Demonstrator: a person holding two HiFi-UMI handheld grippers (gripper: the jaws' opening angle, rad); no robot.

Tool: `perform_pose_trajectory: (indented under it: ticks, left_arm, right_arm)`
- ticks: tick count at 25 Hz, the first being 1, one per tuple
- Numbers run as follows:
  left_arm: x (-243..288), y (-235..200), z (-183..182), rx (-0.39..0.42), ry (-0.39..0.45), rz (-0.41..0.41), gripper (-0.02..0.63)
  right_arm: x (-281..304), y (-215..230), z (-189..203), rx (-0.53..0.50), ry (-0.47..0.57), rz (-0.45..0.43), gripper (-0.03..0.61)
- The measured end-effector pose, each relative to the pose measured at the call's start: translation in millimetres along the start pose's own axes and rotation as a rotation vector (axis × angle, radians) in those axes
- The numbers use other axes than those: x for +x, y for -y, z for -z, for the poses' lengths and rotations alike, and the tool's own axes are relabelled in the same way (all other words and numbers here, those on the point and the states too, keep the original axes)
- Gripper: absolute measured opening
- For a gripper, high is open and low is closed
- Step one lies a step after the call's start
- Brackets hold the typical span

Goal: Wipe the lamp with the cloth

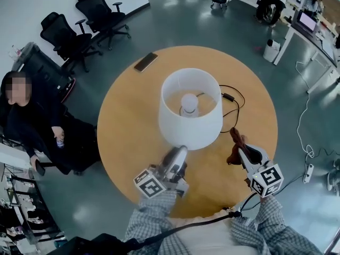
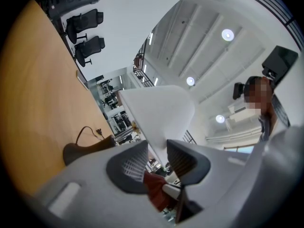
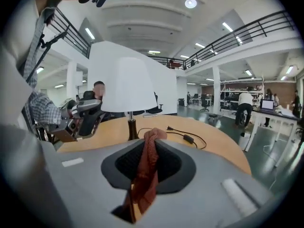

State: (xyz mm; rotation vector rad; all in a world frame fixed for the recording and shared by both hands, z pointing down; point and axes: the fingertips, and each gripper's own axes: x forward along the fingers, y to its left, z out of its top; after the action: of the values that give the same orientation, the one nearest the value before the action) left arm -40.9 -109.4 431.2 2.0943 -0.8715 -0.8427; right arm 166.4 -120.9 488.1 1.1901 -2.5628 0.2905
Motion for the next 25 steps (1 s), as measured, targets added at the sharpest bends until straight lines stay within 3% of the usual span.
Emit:
perform_pose_trajectory:
  ticks: [3,9,12,14,19,22,25]
  left_arm:
    - [0,0,-1,0.006,-0.001,-0.001,0.121]
    - [1,0,0,0.000,-0.007,-0.018,0.123]
    - [0,1,4,0.014,-0.033,-0.043,0.129]
    - [-7,-1,9,0.044,-0.068,-0.075,0.080]
    - [-45,-15,26,0.117,-0.147,-0.178,0.027]
    - [-66,-28,52,0.233,-0.283,-0.235,0.002]
    - [-80,-43,76,0.342,-0.433,-0.289,0.000]
  right_arm:
    - [3,-6,24,-0.013,-0.084,0.019,0.055]
    - [67,-84,92,0.067,-0.270,-0.179,0.055]
    - [87,-103,113,0.108,-0.326,-0.193,0.057]
    - [92,-110,117,0.115,-0.345,-0.202,0.073]
    - [99,-126,106,0.131,-0.316,-0.275,0.170]
    - [94,-121,93,0.197,-0.260,-0.261,0.255]
    - [79,-101,71,0.306,-0.159,-0.207,0.261]
